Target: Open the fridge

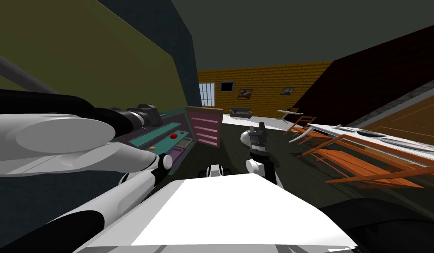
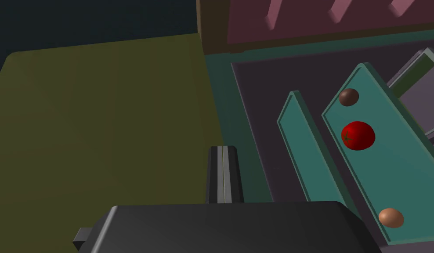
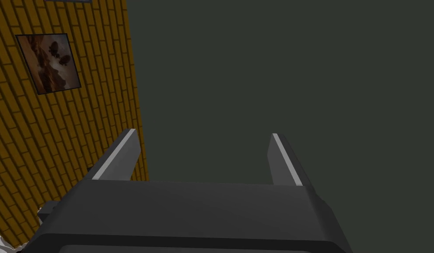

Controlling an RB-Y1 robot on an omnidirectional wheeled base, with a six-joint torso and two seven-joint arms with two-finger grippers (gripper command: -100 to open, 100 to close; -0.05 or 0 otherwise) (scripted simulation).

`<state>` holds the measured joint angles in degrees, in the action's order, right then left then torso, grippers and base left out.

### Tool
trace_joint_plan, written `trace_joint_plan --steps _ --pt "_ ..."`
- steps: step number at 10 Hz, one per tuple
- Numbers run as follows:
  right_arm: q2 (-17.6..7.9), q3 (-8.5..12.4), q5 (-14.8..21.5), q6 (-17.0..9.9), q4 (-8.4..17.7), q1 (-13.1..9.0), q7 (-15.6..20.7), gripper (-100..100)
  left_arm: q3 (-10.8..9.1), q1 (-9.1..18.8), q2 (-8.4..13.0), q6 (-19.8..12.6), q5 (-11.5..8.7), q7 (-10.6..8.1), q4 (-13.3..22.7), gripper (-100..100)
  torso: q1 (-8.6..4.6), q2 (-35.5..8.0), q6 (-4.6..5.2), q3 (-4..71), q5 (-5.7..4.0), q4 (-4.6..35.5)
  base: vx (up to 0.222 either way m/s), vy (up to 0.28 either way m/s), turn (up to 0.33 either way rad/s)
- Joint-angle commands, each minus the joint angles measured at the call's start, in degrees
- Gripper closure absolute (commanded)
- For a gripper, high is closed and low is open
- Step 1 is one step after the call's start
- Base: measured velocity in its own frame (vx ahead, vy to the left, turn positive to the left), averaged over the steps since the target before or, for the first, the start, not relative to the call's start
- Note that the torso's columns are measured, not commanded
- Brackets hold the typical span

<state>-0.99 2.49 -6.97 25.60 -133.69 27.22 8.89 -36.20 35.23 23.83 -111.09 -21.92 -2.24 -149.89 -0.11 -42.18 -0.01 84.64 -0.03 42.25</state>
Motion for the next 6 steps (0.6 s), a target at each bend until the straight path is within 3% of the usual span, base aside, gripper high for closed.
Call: trace_joint_plan --steps 1,2,6 --pt "0.0 0.0 0.0 0.0 0.0 0.0 0.0 0 -0.3 -0.1 0.3 -0.2 0.3 -0.03 0.0 100 0.22 -0.1 0.03 0.0 0.04 0.0 0.027 -0.112 0.007" --pt "0.0 0.0 0.0 0.0 0.0 0.0 0.0 0 -0.13 -0.2 0.1 1.9 0.3 0.0 2.1 -100 0.71 -0.2 0.0 -0.1 0.2 0.1 0.005 -0.009 -0.008" --pt "0.0 0.0 0.0 0.0 0.0 0.0 0.0 0 0.45 -0.7 -0.6 6.4 0.0 0.15 7.0 -100 0.19 -0.1 0.0 -0.1 0.05 0.0 -0.019 0.077 -0.008"
